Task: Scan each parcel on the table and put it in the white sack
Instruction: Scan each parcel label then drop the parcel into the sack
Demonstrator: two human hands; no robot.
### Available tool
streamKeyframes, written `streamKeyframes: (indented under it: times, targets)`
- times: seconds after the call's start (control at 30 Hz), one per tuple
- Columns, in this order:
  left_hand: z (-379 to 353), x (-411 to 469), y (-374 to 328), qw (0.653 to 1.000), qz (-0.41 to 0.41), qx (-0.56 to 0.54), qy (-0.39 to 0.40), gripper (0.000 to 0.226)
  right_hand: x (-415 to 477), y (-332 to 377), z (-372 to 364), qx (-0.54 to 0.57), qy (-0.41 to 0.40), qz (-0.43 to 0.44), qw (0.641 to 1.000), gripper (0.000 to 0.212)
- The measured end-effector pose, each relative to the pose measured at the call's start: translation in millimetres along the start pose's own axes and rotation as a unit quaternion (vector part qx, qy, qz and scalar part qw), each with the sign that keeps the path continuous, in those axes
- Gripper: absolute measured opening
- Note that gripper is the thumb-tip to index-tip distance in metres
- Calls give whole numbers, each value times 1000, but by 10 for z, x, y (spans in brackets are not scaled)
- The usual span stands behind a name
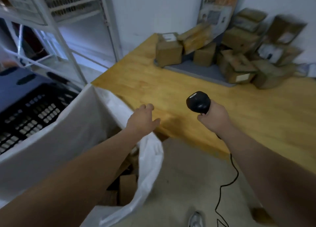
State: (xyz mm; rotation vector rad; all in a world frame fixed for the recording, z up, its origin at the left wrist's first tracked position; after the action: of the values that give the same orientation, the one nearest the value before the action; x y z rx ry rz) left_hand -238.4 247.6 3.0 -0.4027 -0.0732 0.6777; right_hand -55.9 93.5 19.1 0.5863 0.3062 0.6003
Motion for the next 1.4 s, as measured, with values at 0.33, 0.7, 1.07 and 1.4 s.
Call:
streamKeyframes:
  times: [0.33,0.7,1.07,1.4]
  targets:
    - [-75,1275,-1915,995,-96,1,-4,55,868,-1005,1476,57,-72,-84,992,14]
    - [-419,2248,-2599,997,-78,1,23,51,1786,-1504,1972,55,-98,-110,988,21]
    - [-730,3406,-2637,992,-15,-87,86,52,2877,-1656,1772,214,-44,-147,965,29]
    - [-1128,3807,-2800,919,157,-321,168,80,3470,-1791,1742,301,23,-162,940,37]
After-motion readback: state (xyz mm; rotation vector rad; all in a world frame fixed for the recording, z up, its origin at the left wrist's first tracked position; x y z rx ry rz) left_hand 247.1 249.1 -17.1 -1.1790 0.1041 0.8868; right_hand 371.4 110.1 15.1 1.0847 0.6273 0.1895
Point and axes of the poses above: each hand's wrist, its own x-axis towards the middle knuckle, its own z-axis out of the back of the hand, y = z × x, the point moved 4 cm from there along x, towards the middle knuckle, and after that the axes turned 3 degrees about -z, right-handed, at the moved point
